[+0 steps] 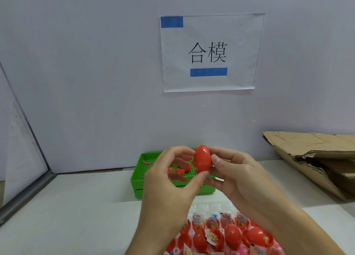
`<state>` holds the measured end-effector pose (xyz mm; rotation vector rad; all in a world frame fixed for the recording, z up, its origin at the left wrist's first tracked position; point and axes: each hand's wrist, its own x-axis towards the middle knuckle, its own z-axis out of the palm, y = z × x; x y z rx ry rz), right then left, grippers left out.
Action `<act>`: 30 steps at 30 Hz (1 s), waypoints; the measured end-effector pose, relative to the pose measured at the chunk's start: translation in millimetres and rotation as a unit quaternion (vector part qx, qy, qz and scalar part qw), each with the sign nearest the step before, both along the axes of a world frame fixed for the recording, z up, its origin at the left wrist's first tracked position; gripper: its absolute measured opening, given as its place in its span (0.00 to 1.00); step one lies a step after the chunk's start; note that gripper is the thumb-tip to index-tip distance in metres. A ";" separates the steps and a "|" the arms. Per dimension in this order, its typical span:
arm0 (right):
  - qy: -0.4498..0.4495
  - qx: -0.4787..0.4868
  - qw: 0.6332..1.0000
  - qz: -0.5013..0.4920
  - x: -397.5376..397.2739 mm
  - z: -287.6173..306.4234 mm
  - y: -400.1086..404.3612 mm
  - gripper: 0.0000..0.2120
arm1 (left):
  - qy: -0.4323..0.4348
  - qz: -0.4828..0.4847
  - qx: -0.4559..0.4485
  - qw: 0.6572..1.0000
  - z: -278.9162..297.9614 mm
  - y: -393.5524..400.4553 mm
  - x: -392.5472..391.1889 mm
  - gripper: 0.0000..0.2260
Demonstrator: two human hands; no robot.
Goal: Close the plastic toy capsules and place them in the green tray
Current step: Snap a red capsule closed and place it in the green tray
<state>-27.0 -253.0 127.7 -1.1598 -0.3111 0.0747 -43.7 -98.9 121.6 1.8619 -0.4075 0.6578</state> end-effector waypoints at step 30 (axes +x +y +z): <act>-0.115 -0.169 0.979 -0.024 -3.8 -3.7 -3.2 0.13 | -0.109 -0.001 0.125 0.986 -1.8 12.8 5.8 0.14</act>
